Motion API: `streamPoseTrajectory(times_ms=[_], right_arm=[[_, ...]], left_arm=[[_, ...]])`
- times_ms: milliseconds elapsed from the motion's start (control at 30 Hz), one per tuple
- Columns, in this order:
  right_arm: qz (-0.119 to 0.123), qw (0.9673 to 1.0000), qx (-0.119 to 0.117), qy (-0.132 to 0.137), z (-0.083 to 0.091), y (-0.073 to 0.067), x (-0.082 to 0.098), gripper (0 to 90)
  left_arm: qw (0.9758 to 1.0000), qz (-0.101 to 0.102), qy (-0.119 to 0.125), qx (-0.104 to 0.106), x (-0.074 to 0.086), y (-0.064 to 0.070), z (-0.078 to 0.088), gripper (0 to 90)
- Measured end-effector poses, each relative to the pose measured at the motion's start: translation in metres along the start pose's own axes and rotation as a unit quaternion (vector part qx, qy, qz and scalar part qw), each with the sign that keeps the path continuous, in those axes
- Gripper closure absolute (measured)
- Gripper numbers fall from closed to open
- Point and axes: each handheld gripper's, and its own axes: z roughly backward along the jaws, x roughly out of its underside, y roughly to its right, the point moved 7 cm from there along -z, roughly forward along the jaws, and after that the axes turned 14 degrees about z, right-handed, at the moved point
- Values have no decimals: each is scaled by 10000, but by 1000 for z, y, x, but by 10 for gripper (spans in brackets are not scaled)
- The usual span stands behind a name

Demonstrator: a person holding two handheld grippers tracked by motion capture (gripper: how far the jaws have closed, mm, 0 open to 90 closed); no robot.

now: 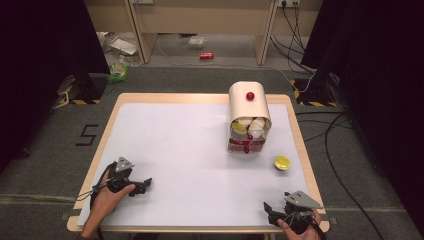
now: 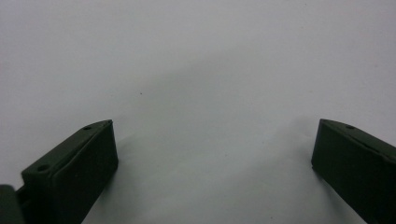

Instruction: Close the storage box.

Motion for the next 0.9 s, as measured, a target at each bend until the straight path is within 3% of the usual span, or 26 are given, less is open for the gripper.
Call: streamPoseTrajectory(times_ms=[900], right_arm=[[81, 9989, -136, -448, -3, -4, 13, 169]], left_arm=[[10000, -3, 2, -2, 0, 0, 0, 0]])
